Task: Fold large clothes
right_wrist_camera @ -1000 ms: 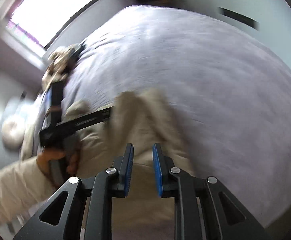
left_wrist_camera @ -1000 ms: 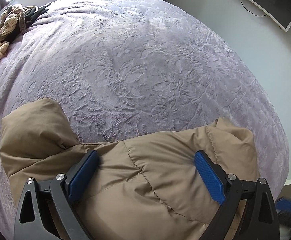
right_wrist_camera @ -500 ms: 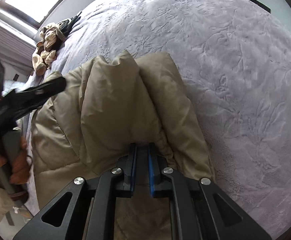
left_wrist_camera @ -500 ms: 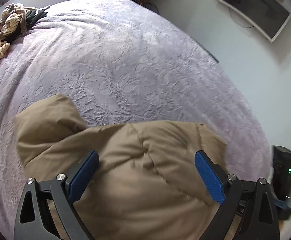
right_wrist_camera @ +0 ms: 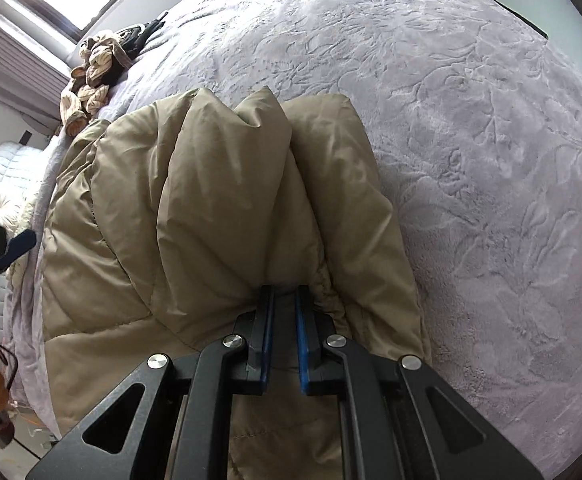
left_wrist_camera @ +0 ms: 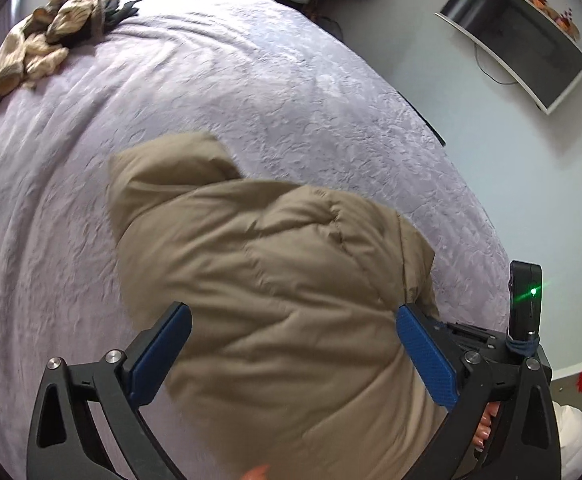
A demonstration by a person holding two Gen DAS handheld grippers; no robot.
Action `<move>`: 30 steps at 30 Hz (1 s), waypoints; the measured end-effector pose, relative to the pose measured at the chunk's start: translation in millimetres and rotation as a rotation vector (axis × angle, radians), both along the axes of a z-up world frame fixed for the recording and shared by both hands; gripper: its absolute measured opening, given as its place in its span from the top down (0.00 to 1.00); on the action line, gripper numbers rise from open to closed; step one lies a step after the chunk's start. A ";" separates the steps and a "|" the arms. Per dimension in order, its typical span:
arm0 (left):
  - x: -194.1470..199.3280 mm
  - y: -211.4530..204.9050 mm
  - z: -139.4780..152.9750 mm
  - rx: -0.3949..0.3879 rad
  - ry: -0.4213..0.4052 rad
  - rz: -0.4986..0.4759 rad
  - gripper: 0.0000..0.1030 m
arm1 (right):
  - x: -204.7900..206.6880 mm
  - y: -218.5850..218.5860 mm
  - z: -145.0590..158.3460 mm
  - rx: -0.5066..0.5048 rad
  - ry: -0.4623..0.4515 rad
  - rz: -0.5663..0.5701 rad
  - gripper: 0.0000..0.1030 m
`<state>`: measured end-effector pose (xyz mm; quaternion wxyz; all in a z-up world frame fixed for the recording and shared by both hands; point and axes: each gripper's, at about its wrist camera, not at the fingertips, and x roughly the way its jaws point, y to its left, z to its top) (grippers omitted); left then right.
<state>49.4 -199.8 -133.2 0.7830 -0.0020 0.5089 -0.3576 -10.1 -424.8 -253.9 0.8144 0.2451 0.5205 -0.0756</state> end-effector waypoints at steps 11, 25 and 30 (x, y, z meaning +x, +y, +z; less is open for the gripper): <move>5.9 66.9 -56.5 -0.181 0.388 0.081 0.01 | 1.9 10.0 3.2 -0.042 0.038 0.012 0.88; 1.5 84.4 -133.4 -0.369 0.612 0.132 0.01 | 6.6 -5.3 23.3 0.011 0.105 0.093 0.47; 0.6 72.5 -135.3 -0.353 0.600 0.110 0.01 | 0.8 -28.9 43.0 0.077 0.041 0.108 0.08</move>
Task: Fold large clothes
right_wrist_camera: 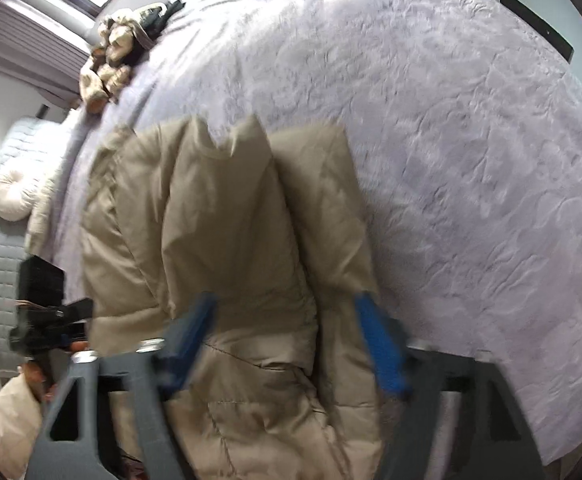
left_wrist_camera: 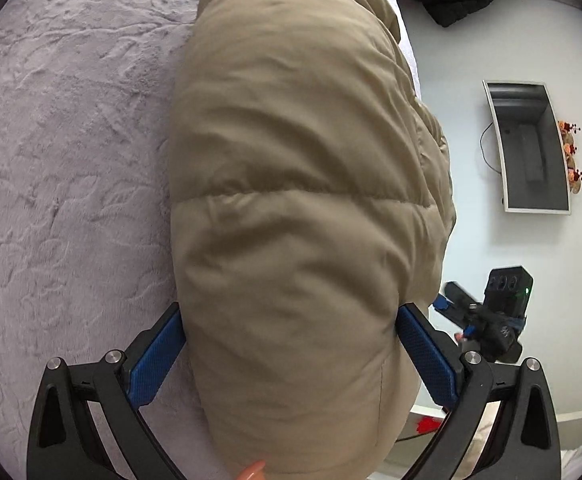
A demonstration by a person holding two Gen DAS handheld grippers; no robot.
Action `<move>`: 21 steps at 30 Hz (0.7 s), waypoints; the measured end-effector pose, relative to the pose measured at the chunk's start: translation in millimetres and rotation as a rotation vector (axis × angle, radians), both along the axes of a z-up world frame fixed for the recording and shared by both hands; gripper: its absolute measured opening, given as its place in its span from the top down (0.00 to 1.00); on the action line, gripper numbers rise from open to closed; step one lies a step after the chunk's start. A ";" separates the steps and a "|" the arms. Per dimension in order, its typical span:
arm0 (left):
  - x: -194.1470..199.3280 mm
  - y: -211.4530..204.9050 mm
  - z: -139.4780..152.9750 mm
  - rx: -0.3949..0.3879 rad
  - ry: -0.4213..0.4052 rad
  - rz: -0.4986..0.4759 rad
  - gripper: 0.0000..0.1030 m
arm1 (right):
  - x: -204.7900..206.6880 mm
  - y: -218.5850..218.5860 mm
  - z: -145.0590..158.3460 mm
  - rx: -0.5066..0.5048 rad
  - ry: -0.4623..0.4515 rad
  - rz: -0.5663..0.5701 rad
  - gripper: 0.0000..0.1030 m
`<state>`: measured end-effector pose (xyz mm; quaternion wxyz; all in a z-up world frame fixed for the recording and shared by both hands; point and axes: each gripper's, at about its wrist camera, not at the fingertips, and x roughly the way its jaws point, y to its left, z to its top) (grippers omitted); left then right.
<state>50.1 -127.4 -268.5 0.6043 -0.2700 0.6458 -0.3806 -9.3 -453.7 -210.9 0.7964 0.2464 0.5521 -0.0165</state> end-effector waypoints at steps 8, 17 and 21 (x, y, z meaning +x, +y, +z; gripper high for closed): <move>10.0 -11.9 -6.4 -0.046 0.009 -0.036 0.01 | 18.6 -44.2 -46.6 0.257 0.068 0.032 0.00; 18.2 -35.7 -17.3 -0.065 0.006 -0.063 0.00 | 54.2 -22.7 -106.1 0.563 0.115 0.202 0.00; 18.5 -50.7 -12.2 -0.004 -0.013 -0.073 0.00 | 71.2 -4.3 -116.9 0.626 0.105 0.236 0.00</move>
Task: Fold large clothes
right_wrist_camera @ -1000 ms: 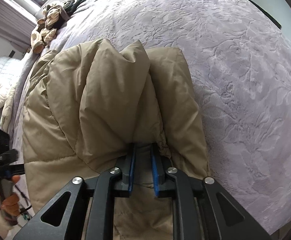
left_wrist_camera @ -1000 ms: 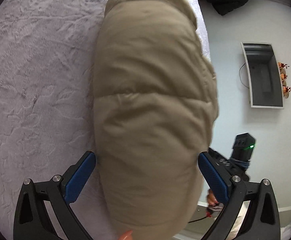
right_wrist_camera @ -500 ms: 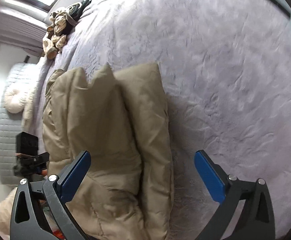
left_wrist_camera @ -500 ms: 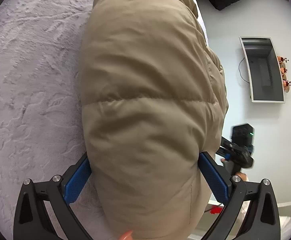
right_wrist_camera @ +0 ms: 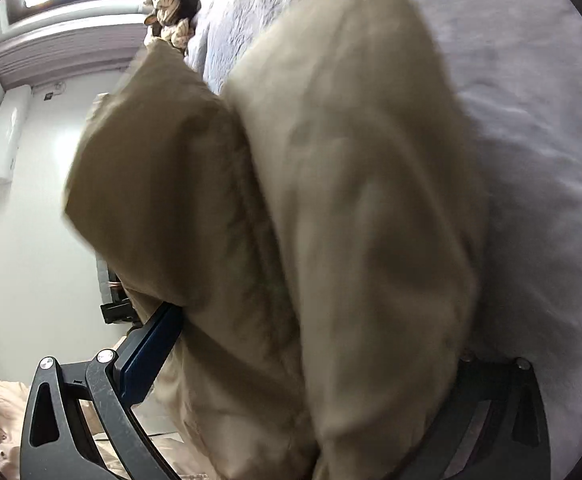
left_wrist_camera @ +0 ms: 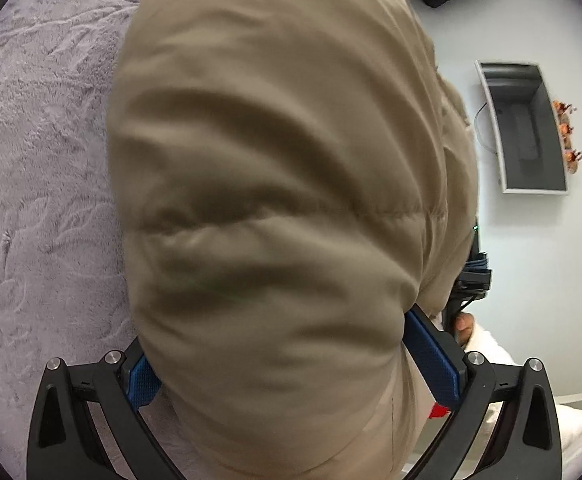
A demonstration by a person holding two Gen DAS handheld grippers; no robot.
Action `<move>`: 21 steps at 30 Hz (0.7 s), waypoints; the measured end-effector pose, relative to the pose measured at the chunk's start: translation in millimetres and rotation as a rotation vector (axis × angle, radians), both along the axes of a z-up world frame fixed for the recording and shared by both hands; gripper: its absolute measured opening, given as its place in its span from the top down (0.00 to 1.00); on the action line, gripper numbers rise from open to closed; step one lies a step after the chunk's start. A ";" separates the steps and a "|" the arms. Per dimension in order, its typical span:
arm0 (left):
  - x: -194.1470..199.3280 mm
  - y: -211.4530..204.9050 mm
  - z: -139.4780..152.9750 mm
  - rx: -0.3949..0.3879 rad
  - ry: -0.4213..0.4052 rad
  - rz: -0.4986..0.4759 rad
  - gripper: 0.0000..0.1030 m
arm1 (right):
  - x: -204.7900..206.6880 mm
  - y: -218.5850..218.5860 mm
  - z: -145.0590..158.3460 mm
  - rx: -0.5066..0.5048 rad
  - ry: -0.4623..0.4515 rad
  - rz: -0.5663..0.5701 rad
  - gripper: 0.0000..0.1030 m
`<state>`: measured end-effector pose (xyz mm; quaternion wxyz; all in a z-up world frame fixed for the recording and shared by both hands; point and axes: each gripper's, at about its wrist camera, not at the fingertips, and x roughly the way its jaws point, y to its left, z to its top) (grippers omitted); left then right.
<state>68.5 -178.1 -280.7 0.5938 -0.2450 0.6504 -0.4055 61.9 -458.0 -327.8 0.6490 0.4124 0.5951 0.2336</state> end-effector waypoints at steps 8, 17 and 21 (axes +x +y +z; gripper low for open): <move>-11.3 -35.6 39.9 0.096 -0.146 0.000 0.06 | 6.2 14.7 7.0 -0.071 0.050 -0.040 0.19; -0.3 -34.7 96.7 0.076 -0.276 -0.018 0.06 | 0.9 60.2 57.8 -0.080 -0.048 -0.054 0.40; 19.1 -1.4 117.2 0.082 -0.295 0.018 0.06 | 13.2 95.7 73.1 -0.058 -0.090 -0.046 0.40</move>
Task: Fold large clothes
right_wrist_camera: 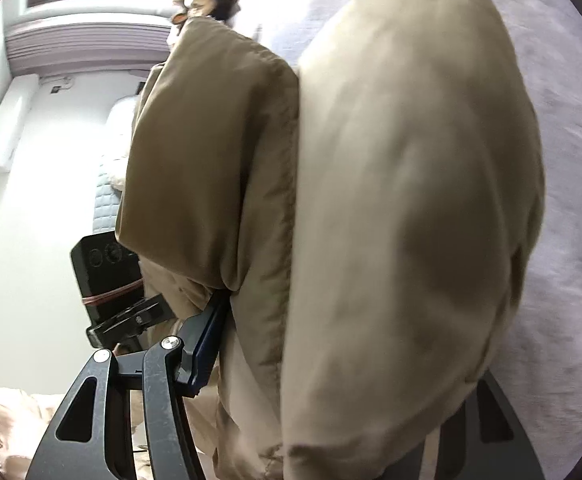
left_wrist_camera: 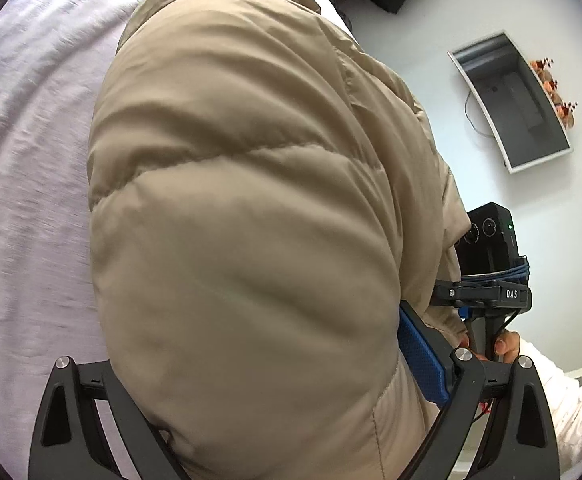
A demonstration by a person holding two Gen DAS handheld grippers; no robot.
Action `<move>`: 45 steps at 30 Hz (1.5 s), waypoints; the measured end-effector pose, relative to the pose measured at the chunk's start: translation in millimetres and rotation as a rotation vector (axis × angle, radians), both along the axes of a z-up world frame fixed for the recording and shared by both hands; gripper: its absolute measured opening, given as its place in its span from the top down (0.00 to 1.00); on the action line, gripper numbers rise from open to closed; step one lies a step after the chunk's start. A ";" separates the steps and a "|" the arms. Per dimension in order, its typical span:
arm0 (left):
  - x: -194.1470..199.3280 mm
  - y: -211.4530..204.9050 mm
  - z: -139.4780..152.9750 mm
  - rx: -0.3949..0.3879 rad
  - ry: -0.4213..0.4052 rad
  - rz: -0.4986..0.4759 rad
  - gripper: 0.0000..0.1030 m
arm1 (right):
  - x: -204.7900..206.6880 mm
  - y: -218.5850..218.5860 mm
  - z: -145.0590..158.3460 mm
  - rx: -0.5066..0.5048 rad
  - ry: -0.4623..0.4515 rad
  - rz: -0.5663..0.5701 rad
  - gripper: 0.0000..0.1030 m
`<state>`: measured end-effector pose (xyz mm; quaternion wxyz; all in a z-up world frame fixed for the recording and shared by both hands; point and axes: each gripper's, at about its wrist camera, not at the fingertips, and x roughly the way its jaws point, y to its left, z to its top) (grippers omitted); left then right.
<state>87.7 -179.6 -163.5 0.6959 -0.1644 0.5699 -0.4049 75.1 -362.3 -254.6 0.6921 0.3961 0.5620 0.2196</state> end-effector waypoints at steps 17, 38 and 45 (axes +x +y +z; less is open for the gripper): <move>92.6 112.7 -47.4 0.255 -0.043 0.155 0.05 | 123.2 161.5 -60.5 0.045 0.028 0.046 0.38; 99.0 195.6 -86.0 0.222 -0.036 0.156 0.02 | 89.4 180.1 62.5 -0.605 -0.117 0.065 0.91; 90.9 206.1 -70.9 0.253 -0.076 0.165 0.02 | 57.5 187.8 0.6 -0.708 0.012 0.164 0.91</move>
